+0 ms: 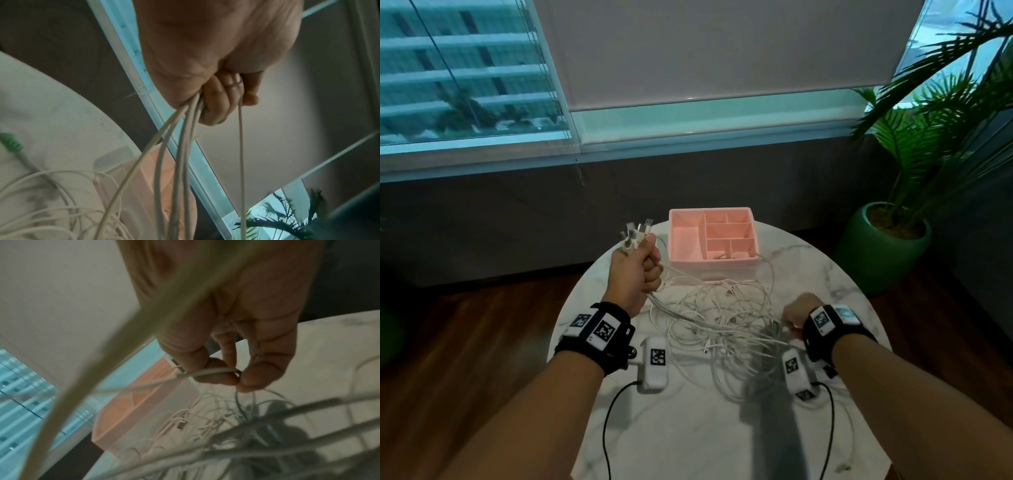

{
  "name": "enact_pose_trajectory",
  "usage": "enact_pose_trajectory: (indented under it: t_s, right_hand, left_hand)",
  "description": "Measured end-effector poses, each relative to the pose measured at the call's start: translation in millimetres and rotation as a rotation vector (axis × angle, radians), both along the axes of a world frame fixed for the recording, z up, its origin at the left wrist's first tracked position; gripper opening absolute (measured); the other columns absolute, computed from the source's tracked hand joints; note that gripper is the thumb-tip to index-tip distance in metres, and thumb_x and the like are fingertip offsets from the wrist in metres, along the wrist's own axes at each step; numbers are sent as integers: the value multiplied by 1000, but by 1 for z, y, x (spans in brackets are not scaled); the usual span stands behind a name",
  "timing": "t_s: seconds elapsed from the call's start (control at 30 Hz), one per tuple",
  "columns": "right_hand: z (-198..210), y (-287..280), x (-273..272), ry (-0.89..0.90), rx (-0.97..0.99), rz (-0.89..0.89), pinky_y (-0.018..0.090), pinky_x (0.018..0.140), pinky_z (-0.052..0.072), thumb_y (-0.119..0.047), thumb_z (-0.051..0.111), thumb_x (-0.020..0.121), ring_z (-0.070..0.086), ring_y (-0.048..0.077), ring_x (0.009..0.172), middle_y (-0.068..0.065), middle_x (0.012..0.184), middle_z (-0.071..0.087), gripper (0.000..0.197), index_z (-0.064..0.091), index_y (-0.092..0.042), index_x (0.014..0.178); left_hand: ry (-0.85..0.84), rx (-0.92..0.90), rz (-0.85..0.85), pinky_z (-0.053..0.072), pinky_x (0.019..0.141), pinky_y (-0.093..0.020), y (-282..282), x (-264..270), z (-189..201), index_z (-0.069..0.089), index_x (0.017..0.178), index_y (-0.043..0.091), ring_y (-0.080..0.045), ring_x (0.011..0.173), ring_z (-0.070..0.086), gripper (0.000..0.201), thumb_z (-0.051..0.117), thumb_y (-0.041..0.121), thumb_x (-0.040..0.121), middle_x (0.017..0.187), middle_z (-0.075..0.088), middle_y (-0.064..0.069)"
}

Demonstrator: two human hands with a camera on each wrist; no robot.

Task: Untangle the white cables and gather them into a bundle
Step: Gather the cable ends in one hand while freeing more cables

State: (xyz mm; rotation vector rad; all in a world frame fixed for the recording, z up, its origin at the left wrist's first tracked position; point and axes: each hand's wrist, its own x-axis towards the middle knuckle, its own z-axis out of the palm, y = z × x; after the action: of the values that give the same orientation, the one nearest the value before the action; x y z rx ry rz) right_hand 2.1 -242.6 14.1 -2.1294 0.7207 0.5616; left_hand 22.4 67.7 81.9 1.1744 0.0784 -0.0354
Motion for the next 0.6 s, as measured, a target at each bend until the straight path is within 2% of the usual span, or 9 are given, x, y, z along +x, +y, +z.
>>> enact_pose_trajectory:
  t_s: [0.13, 0.2, 0.27, 0.3, 0.33, 0.4, 0.47, 0.53, 0.6]
  right_hand:
    - [-7, -15, -15, 64, -39, 67, 31, 75, 57, -2, 66, 85, 58, 17, 73, 5, 82, 56, 23, 51, -15, 74]
    - [-1, -18, -13, 86, -27, 66, 27, 62, 55, -2, 64, 87, 58, 17, 71, 6, 81, 57, 22, 51, -14, 74]
    - [13, -21, -2, 5, -1, 14, 24, 48, 49, -5, 63, 89, 56, 16, 64, 8, 78, 57, 18, 54, -12, 75]
    - [21, -22, 6, -93, 43, -44, 25, 46, 46, -7, 64, 88, 53, 17, 60, 9, 74, 57, 14, 56, -12, 77]
    - [34, -19, 15, -215, 140, -142, 27, 47, 43, -7, 65, 86, 50, 18, 56, 11, 71, 56, 11, 59, -12, 78]
    - [66, -10, 30, -494, 435, -383, 24, 47, 39, 4, 59, 83, 46, 19, 52, 12, 60, 53, 16, 61, -8, 73]
    - [108, 3, 37, -688, 698, -514, 22, 46, 44, 13, 51, 86, 51, 18, 52, 8, 58, 57, 22, 64, -3, 80]
    - [146, 16, 38, -825, 893, -539, 26, 59, 55, 11, 49, 91, 63, 19, 63, 13, 75, 64, 21, 66, -1, 97]
    - [172, 27, 37, -936, 1013, -521, 33, 77, 61, 9, 50, 93, 72, 29, 81, 19, 93, 67, 20, 63, -1, 105]
  left_hand:
    - [25, 12, 25, 16, 38, -14, -2, -1, -7, 50, 65, 8, -6, 35, 19, 43, 52, 23, 105, 44, 23, 7]
    - [59, 29, 42, 17, 37, -15, -3, -1, -11, 49, 65, 8, -6, 35, 19, 43, 53, 24, 105, 44, 23, 7]
    - [98, 90, 53, 17, 37, -16, -3, 1, -15, 50, 66, 8, -7, 36, 20, 42, 55, 25, 104, 46, 24, 5]
    - [114, 143, 50, 18, 38, -16, -3, 1, -17, 52, 67, 8, -8, 36, 21, 41, 56, 26, 104, 47, 25, 5]
    - [128, 208, 42, 18, 38, -17, -3, 2, -20, 56, 70, 7, -8, 37, 22, 39, 57, 27, 103, 49, 26, 4]
    - [160, 334, 16, 19, 40, -19, -6, 0, -25, 68, 83, 2, -9, 39, 23, 36, 61, 31, 101, 51, 27, 4]
    - [181, 397, 10, 22, 41, -20, -9, -1, -30, 72, 90, -1, -12, 42, 24, 36, 65, 34, 98, 53, 32, 1]
    - [169, 426, 35, 25, 42, -21, -10, -1, -34, 72, 84, 1, -15, 43, 26, 34, 69, 33, 96, 60, 47, -7]
    - [149, 445, 84, 26, 43, -22, -11, -1, -35, 65, 72, 6, -17, 43, 29, 36, 72, 33, 94, 66, 52, -13]
